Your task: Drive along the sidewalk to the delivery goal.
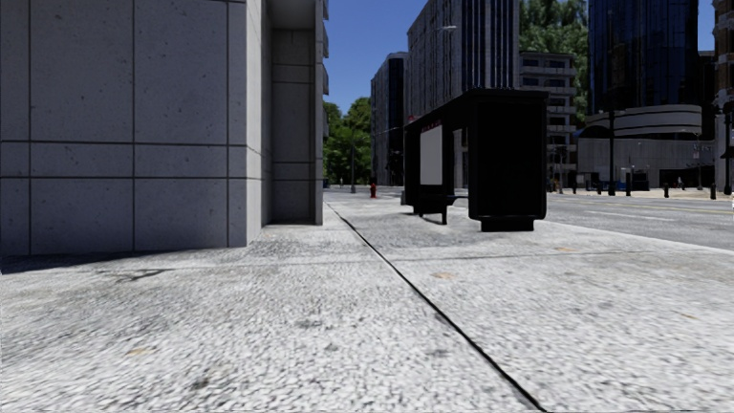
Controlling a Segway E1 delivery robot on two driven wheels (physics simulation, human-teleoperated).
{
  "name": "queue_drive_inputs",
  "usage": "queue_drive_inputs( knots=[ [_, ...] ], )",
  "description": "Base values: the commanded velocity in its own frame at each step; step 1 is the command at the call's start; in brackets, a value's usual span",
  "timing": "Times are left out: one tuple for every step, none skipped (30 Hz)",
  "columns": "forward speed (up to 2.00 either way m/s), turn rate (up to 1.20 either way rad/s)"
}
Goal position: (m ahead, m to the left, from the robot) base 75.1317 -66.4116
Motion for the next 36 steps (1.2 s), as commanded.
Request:
queue_drive_inputs(
  knots=[
    [2.00, -0.18],
    [2.00, -0.18],
    [2.00, -0.18],
    [2.00, -0.18],
    [2.00, -0.18],
    [2.00, -0.18],
    [2.00, -0.18],
    [2.00, -0.18],
    [2.00, -0.18],
    [2.00, -0.18],
    [2.00, -0.18],
    [2.00, -0.18],
    [2.00, -0.18],
    [2.00, -0.18],
    [2.00, -0.18],
    [2.00, -0.18],
    [2.00, -0.18],
    [2.00, -0.18],
    [2.00, -0.18],
    [2.00, -0.18],
    [2.00, -0.18],
    [2.00, -0.18],
    [2.00, -0.18],
    [2.00, -0.18],
    [2.00, -0.18],
    [2.00, -0.18],
    [2.00, -0.18],
    [2.00, -0.18],
    [2.00, -0.18],
    [2.00, -0.18],
    [2.00, -0.18],
    [2.00, -0.18],
    [2.00, -0.18],
    [2.00, -0.18],
    [2.00, -0.18],
    [2.00, -0.18]
  ],
)
